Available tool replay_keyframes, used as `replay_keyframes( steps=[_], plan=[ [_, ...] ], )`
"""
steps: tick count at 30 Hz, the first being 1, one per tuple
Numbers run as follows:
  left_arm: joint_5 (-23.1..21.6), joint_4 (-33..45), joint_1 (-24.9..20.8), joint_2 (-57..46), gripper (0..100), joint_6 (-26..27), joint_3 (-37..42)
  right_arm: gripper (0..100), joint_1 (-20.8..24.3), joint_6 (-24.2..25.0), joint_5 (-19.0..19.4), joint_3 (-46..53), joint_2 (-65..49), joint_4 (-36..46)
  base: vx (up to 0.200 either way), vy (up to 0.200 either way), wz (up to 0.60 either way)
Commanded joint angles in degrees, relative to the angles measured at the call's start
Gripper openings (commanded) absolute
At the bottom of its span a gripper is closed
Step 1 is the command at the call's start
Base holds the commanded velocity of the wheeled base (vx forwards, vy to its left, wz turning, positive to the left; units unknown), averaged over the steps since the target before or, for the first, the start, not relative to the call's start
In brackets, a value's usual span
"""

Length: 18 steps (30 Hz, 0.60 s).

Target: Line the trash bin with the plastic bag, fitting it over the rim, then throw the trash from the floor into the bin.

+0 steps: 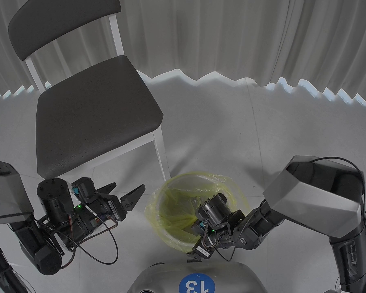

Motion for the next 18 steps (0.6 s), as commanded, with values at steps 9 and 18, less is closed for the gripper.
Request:
replay_keyframes(
  steps=[9, 18],
  plan=[
    [-0.72, -1.02, -0.11, -1.86, 100, 1.98, 1.70, 100, 2.57, 0.25, -0.01, 10.40, -18.57, -0.10, 0.000, 0.000, 0.00],
    [-1.68, -0.93, 1.03, -12.67, 100, 3.21, 5.66, 100, -0.86, 4.12, -0.09, 14.97, -31.14, -2.04, 0.000, 0.000, 0.00]
  ],
)
